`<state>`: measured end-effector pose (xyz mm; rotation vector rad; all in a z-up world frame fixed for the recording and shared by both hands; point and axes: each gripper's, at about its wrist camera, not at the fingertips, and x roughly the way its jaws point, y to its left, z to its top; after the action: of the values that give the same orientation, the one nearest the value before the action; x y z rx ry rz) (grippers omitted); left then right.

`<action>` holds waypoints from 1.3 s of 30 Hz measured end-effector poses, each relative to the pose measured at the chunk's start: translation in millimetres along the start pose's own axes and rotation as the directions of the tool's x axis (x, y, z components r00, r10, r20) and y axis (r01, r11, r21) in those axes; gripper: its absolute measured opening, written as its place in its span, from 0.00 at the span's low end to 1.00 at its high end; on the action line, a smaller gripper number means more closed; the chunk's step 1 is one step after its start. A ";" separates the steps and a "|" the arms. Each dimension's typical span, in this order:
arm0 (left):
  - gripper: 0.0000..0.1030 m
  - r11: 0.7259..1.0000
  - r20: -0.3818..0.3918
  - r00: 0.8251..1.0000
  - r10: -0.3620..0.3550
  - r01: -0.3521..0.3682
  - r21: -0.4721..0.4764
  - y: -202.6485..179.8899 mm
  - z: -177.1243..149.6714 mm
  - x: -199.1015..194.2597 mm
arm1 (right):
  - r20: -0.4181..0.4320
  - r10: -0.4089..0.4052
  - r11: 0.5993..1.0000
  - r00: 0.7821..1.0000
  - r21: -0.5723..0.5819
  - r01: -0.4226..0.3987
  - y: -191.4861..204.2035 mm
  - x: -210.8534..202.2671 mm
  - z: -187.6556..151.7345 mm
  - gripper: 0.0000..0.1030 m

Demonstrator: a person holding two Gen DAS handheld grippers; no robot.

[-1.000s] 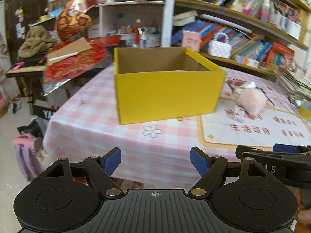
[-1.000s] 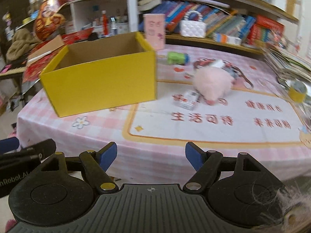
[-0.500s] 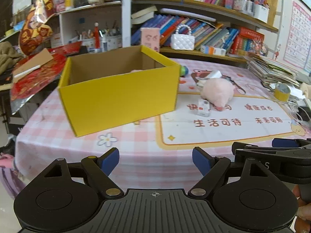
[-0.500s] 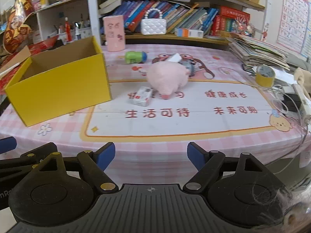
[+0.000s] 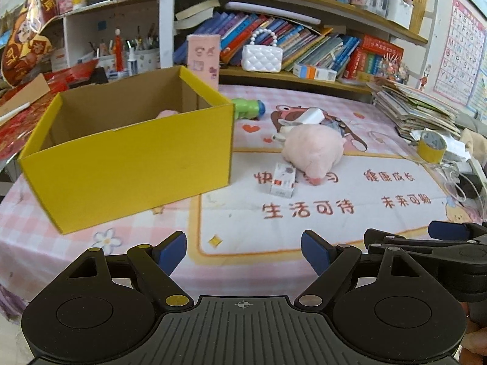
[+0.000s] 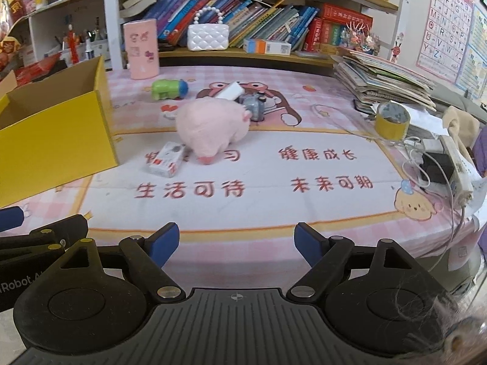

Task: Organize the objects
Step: 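Withdraw both tools from the box toward the remaining toys, then grasp the white card box with the left tool while the right tool grasps the pink plush pig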

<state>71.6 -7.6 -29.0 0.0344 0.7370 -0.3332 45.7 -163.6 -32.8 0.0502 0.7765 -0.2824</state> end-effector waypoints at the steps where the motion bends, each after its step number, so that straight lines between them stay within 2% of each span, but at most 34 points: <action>1: 0.82 1.000 -0.002 1.000 0.001 -0.001 -0.002 -2.2 2.5 3.8 | -0.005 0.000 1.000 1.000 -0.003 0.000 -2.8 4.1 3.0 0.79; 14: 0.82 1.000 -0.022 1.000 0.012 -0.012 -0.011 -38.8 34.7 51.0 | -0.054 0.024 1.000 0.998 -0.007 -0.025 -42.4 55.3 40.4 0.79; 23: 0.82 0.999 -0.034 0.998 0.046 -0.047 -0.027 -56.4 50.5 74.2 | -0.074 0.064 0.998 0.995 -0.014 -0.065 -62.1 83.8 61.1 0.79; 39: 0.82 0.990 -0.027 0.993 0.111 -0.113 -0.089 -70.8 72.6 95.7 | -0.025 0.175 0.984 0.984 -0.017 -0.176 -85.3 110.3 94.7 0.78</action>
<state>163.1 -112.7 -32.7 -0.0065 0.7679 -0.1918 162.3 -285.3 -37.0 0.1035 0.7928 -0.1073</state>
